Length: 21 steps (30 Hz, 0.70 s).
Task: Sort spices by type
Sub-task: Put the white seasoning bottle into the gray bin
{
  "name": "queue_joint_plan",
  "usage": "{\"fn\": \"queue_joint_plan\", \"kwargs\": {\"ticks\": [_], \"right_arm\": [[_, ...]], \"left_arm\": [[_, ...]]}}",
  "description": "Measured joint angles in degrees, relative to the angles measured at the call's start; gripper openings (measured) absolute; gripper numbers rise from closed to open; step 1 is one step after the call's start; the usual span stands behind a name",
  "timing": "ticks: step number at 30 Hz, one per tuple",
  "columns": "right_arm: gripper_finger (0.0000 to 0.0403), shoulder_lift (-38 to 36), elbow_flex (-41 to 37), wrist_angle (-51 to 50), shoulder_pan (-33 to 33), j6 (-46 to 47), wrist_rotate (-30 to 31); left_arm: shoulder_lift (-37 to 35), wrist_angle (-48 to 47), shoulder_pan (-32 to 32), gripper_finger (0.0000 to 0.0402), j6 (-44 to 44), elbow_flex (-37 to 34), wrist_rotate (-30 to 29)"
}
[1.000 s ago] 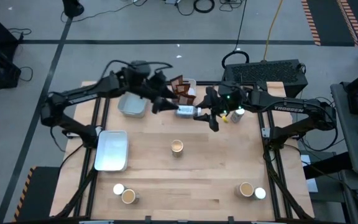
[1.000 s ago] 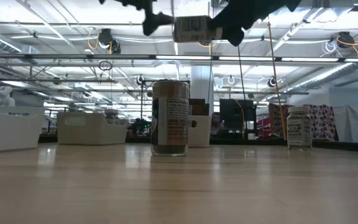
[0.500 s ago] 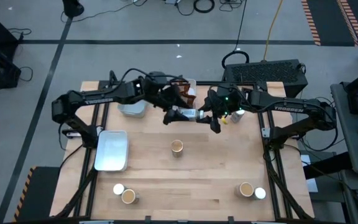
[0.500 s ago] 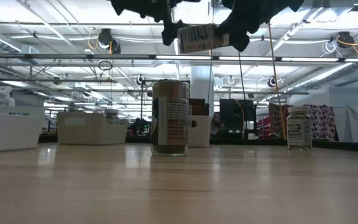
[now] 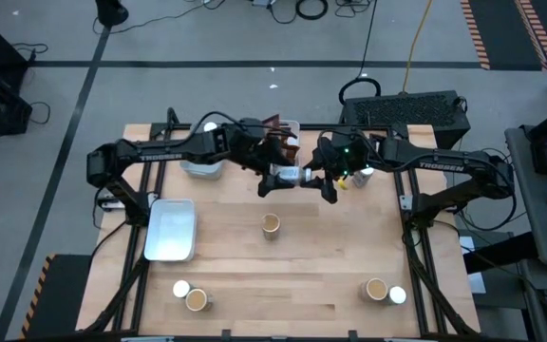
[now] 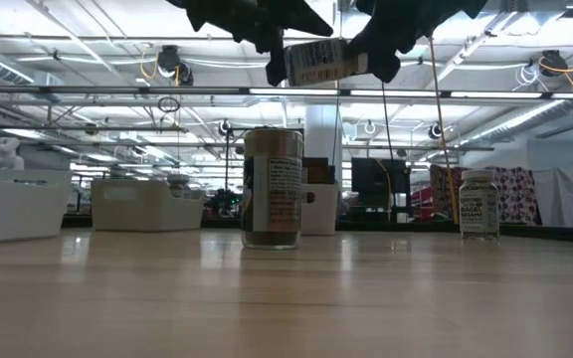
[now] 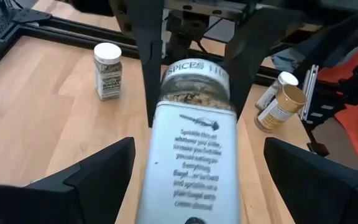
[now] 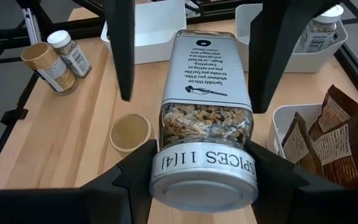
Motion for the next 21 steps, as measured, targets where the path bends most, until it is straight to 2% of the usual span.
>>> {"fn": "queue_joint_plan", "kwargs": {"ticks": [8, 11, 15, 21], "right_arm": [[0.0190, 0.02, 0.00, -0.12, 0.00, 0.48, 0.25], [0.0191, 0.02, 0.00, -0.07, 0.00, 0.53, 0.24], [0.0191, 0.02, 0.00, -0.17, 0.00, 0.90, 0.24], [0.0191, 0.02, 0.00, -0.28, 0.00, 0.90, -0.21]], "left_arm": [[0.96, 1.59, -0.95, 0.0358, 0.98, 0.04, -2.29], [1.21, 0.74, -1.26, 0.0344, 1.51, -0.02, -3.19], [1.10, 1.19, -1.32, 0.0300, 1.52, -0.02, -3.77], [1.11, 1.18, -1.30, 0.0212, 1.96, -0.02, -4.18]]}}
